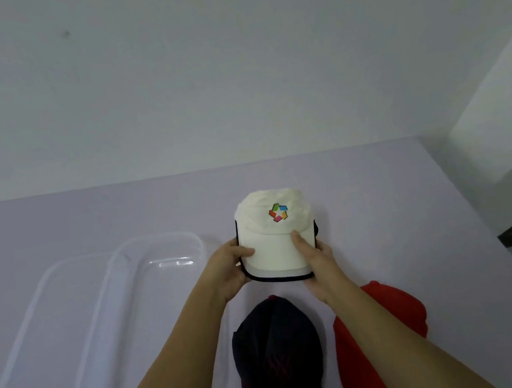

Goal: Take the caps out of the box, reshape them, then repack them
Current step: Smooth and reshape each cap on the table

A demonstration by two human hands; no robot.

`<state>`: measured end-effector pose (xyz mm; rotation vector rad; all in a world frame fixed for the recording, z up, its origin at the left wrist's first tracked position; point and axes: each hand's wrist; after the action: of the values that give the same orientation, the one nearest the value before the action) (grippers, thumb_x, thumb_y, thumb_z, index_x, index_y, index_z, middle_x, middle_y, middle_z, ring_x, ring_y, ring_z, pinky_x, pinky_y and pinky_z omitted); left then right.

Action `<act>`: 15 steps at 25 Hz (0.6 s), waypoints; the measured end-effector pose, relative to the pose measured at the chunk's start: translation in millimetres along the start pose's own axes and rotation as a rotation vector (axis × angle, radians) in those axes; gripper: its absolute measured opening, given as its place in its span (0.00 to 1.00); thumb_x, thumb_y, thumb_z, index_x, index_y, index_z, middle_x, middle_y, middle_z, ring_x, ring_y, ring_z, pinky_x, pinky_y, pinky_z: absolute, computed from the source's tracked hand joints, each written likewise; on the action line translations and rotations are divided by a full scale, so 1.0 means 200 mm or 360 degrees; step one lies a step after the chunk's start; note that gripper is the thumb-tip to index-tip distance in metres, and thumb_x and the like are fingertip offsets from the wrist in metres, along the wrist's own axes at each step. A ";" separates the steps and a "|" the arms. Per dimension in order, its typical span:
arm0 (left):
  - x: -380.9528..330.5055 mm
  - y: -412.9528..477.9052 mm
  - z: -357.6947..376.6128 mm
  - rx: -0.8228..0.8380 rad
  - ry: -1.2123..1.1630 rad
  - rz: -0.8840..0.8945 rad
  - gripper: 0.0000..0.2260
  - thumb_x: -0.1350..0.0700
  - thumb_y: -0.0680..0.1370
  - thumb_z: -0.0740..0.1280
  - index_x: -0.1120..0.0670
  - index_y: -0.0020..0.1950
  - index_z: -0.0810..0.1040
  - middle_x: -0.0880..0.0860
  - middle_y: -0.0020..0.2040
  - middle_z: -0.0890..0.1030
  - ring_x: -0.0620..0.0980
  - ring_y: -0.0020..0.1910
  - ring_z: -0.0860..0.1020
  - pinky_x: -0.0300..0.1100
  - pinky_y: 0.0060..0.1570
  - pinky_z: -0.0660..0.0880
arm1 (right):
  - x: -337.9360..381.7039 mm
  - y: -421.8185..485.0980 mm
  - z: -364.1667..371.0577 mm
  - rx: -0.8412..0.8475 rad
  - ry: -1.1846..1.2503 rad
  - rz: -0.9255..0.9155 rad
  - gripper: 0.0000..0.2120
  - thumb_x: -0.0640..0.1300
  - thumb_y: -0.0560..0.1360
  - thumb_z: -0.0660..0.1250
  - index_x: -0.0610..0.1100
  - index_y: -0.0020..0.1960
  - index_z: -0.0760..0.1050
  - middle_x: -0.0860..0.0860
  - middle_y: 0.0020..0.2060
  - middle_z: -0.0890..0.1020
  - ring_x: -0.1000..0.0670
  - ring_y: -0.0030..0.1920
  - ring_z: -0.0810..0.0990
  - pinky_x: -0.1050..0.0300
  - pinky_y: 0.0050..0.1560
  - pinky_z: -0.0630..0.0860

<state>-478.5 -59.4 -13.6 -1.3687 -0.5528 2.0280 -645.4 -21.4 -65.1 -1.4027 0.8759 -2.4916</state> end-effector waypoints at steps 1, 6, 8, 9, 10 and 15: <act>0.01 0.03 -0.01 -0.0065 0.0008 -0.0022 0.17 0.71 0.73 0.58 0.59 0.59 0.74 0.57 0.55 0.76 0.57 0.52 0.75 0.53 0.48 0.78 | 0.00 0.02 -0.02 0.0053 -0.0066 0.0013 0.42 0.51 0.58 0.80 0.43 0.67 0.68 0.44 0.60 0.80 0.42 0.58 0.80 0.41 0.54 0.79; 0.08 0.14 -0.02 -0.0281 0.0147 -0.0158 0.12 0.73 0.75 0.56 0.62 0.53 0.73 0.56 0.47 0.77 0.55 0.45 0.75 0.50 0.44 0.76 | -0.03 0.13 -0.06 0.0061 -0.0430 0.0067 0.28 0.43 0.69 0.74 0.45 0.67 0.70 0.47 0.59 0.79 0.46 0.57 0.78 0.51 0.50 0.80; 0.14 0.21 -0.04 -0.0333 0.0230 -0.0150 0.13 0.72 0.74 0.57 0.64 0.57 0.72 0.59 0.52 0.78 0.58 0.49 0.76 0.52 0.48 0.76 | -0.05 0.15 -0.07 0.0046 -0.0642 0.0069 0.27 0.47 0.70 0.73 0.46 0.67 0.69 0.49 0.60 0.79 0.47 0.58 0.77 0.51 0.53 0.78; 0.15 0.24 -0.05 -0.0367 0.0329 -0.0145 0.14 0.71 0.73 0.58 0.65 0.59 0.72 0.61 0.56 0.77 0.59 0.52 0.75 0.53 0.51 0.76 | -0.06 0.17 -0.09 0.0046 -0.0792 0.0081 0.28 0.49 0.70 0.73 0.46 0.67 0.70 0.49 0.60 0.78 0.47 0.59 0.77 0.51 0.55 0.78; 0.17 0.27 -0.06 -0.0398 0.0430 -0.0142 0.16 0.69 0.72 0.59 0.65 0.60 0.72 0.61 0.57 0.77 0.60 0.53 0.75 0.53 0.52 0.76 | -0.08 0.18 -0.10 0.0043 -0.0954 0.0084 0.29 0.52 0.69 0.73 0.46 0.66 0.70 0.49 0.61 0.78 0.47 0.59 0.77 0.51 0.56 0.77; 0.20 0.31 -0.04 -0.0664 0.1328 -0.0060 0.19 0.57 0.75 0.60 0.63 0.64 0.68 0.60 0.60 0.72 0.59 0.57 0.73 0.48 0.54 0.72 | -0.05 0.19 -0.09 -0.0244 -0.1670 0.0142 0.48 0.66 0.60 0.73 0.43 0.71 0.62 0.45 0.69 0.67 0.44 0.67 0.69 0.49 0.66 0.70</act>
<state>-498.0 -76.2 -82.0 -2.2371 -0.6073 1.1569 -659.8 -41.1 -99.2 -2.2541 0.8181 -1.2702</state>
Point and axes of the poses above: each hand's wrist, its own y-axis towards the middle knuckle, its own z-axis out of the palm, x = y × z
